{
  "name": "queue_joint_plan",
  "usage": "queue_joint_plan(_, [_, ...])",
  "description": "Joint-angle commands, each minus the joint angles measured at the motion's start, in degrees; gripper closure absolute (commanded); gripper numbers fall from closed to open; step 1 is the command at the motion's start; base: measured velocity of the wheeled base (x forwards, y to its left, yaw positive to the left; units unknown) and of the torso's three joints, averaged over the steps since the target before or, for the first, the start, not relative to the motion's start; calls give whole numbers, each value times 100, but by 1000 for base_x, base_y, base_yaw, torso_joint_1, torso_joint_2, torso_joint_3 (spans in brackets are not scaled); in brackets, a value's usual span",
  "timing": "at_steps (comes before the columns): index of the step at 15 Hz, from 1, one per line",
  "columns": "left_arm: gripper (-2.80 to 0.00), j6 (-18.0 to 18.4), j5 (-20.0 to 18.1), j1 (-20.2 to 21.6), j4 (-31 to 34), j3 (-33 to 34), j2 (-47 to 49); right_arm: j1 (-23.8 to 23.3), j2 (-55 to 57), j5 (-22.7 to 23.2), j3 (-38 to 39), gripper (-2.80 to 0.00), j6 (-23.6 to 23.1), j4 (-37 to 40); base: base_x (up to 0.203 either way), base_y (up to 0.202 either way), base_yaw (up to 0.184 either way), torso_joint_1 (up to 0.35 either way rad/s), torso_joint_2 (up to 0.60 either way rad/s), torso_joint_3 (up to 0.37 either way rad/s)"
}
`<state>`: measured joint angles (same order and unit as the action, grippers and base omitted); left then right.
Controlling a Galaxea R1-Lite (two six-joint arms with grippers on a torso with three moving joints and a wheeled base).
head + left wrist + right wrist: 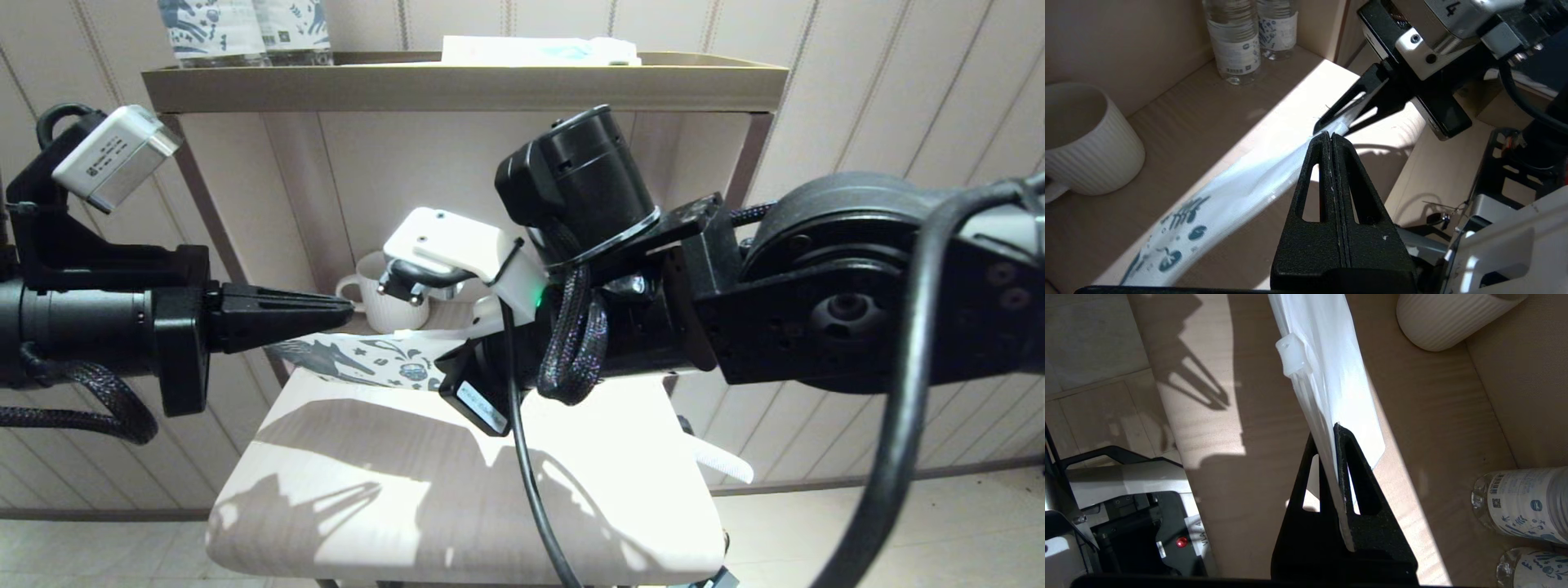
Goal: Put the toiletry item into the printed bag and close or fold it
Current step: Open the storage bag
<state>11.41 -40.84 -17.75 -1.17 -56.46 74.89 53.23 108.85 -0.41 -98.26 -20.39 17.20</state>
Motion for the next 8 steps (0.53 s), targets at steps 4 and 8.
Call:
queue_joint_plan(4, [0, 19, -21, 0, -314, 206, -49, 83, 20, -164, 59, 0, -34, -321, 0, 0, 0, 0, 0, 0])
queue_joint_plan(8, [0, 19, -3, 0, -331, 223, -143, 91, 31, -393, 371, 0, -35, -1117, 0, 0, 0, 0, 0, 0])
